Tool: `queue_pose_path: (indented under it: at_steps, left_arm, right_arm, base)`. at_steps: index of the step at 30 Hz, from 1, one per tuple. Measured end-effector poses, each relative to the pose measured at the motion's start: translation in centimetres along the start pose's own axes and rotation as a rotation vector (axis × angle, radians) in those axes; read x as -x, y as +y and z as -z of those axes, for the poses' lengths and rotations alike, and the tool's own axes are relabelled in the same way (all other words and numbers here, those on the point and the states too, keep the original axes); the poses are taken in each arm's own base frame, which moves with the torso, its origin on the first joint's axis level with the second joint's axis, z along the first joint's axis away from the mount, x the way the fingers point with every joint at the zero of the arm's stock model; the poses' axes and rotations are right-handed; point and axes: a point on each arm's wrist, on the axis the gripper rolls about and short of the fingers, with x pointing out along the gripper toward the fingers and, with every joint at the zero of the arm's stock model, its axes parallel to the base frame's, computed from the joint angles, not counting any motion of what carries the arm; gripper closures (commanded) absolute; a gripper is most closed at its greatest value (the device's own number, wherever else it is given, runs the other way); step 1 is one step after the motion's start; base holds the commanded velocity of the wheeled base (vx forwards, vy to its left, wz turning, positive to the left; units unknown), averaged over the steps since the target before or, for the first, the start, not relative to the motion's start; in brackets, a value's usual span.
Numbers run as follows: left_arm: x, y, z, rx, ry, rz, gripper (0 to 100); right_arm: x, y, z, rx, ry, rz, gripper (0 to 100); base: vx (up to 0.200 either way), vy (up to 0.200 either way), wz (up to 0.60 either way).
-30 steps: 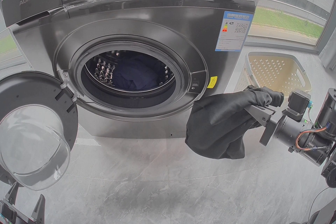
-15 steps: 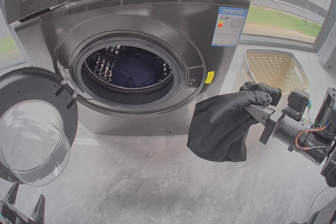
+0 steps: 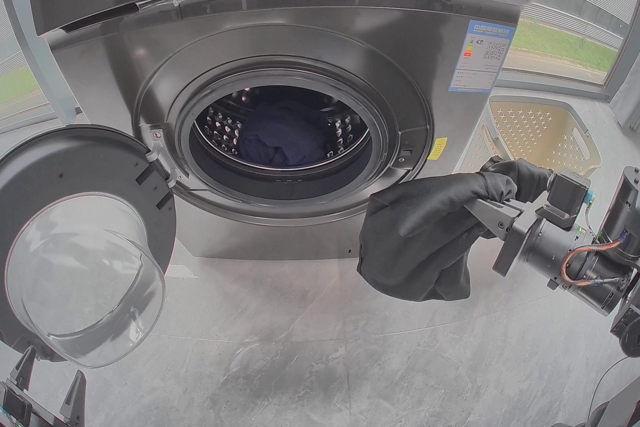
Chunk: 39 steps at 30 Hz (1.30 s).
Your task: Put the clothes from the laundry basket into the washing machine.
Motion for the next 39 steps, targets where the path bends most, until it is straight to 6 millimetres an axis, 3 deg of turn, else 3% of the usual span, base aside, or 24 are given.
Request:
queue_pose_path:
  at_steps: [16,21,30,39]
  left_arm:
    - [0.0,0.0,0.0,-0.007,-0.001,-0.002,0]
    - [0.0,0.0,0.0,-0.021,-0.002,-0.002,0]
    - [0.0,0.0,0.0,-0.053,-0.002,0.007,0]
    - [0.0,-0.2,-0.4,-0.074,-0.039,0.052,0]
  right_arm:
    - [-0.1,0.2,0.4,-0.005,0.018,-0.007,100]
    - [-0.6,1.2,0.7,-0.052,0.024,-0.018,100]
    - [-3.9,4.8,0.5,-0.162,-0.034,-0.026,100]
    - [-6.3,5.9,-0.2,-0.177,-0.083,-0.048,100]
  base:
    - [0.000,0.000,0.00]
    - [0.000,0.000,0.00]
    - [0.000,0.000,0.00]
    - [0.000,0.000,0.00]
